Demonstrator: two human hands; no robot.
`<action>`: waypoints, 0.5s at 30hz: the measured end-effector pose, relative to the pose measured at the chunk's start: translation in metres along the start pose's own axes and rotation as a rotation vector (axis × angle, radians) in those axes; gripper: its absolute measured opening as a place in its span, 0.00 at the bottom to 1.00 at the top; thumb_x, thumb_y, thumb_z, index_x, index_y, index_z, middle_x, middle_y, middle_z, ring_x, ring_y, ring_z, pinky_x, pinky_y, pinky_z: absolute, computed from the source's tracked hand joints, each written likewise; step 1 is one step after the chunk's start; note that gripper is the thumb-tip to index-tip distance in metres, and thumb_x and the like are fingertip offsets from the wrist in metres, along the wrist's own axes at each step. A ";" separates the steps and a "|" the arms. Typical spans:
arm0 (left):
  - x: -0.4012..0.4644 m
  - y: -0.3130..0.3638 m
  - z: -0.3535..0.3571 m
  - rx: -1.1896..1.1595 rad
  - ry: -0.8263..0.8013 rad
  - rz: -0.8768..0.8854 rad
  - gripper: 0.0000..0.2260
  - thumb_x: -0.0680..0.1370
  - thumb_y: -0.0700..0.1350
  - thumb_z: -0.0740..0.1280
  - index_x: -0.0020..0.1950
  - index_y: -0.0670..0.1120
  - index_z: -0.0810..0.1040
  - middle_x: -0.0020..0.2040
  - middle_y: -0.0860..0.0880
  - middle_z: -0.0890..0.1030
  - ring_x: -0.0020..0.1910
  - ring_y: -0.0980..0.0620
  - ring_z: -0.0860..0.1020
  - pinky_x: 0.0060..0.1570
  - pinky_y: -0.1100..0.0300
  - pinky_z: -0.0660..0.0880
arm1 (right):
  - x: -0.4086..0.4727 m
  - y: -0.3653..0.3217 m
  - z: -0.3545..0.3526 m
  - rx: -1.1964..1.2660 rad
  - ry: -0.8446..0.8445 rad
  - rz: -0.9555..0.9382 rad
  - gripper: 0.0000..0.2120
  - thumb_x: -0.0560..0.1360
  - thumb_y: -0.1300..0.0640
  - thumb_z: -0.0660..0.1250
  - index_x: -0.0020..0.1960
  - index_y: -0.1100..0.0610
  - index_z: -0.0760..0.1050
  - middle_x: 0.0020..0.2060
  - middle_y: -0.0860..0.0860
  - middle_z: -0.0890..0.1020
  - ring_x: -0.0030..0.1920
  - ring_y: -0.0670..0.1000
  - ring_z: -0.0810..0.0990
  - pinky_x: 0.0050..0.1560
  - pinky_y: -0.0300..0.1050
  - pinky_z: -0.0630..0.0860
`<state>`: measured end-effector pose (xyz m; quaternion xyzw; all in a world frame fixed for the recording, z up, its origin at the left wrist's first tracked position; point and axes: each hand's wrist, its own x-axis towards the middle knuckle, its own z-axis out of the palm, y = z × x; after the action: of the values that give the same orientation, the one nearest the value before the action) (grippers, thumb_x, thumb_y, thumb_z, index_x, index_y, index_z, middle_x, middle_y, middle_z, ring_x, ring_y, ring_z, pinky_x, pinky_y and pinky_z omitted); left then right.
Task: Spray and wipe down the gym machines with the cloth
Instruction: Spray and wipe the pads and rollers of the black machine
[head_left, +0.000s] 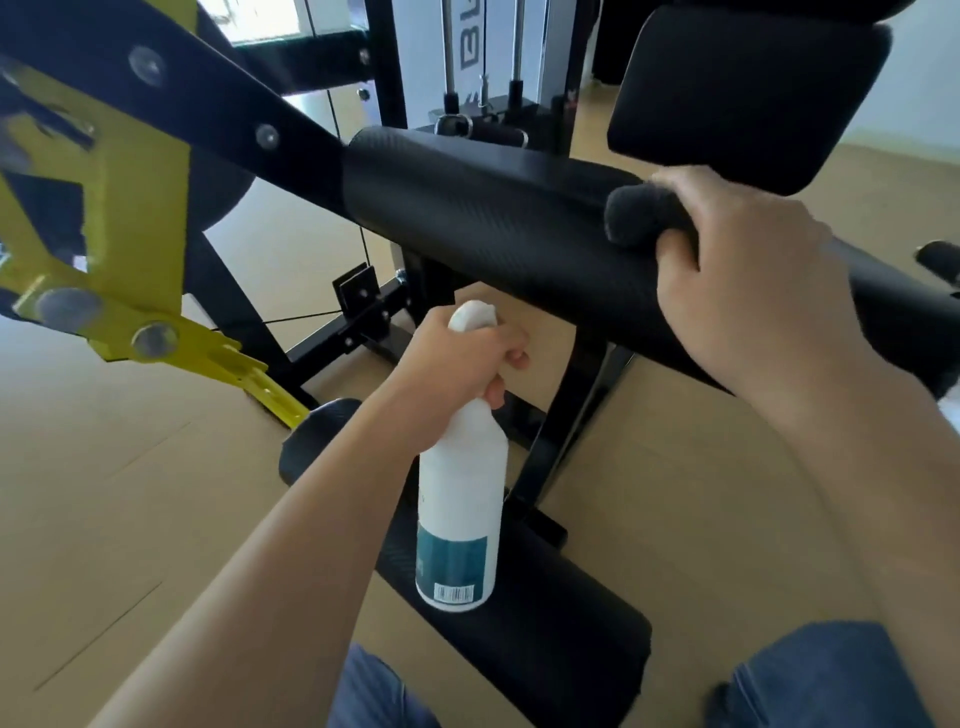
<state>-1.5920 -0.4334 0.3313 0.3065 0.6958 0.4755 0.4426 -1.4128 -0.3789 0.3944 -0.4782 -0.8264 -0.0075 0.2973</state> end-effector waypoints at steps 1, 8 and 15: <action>0.001 -0.002 -0.003 -0.012 0.010 0.001 0.20 0.77 0.43 0.75 0.65 0.49 0.71 0.43 0.45 0.88 0.21 0.54 0.73 0.41 0.53 0.80 | -0.002 0.001 0.001 -0.015 0.027 0.012 0.19 0.83 0.57 0.59 0.74 0.52 0.71 0.60 0.53 0.82 0.58 0.57 0.81 0.55 0.50 0.74; 0.000 0.002 -0.012 0.059 0.150 0.138 0.08 0.78 0.46 0.73 0.41 0.51 0.76 0.33 0.46 0.80 0.27 0.53 0.74 0.41 0.55 0.76 | 0.003 0.006 0.022 -0.157 0.117 -0.021 0.18 0.82 0.57 0.58 0.71 0.58 0.71 0.52 0.58 0.83 0.49 0.62 0.81 0.45 0.50 0.70; 0.009 0.015 -0.021 0.000 0.303 0.259 0.09 0.80 0.50 0.71 0.43 0.57 0.74 0.40 0.47 0.82 0.34 0.52 0.78 0.46 0.50 0.82 | 0.007 0.007 0.028 -0.195 0.140 -0.025 0.19 0.82 0.56 0.57 0.71 0.58 0.70 0.55 0.60 0.82 0.49 0.65 0.80 0.44 0.50 0.68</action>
<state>-1.6145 -0.4286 0.3458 0.3184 0.7093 0.5689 0.2681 -1.4237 -0.3615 0.3728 -0.4927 -0.8050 -0.1249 0.3061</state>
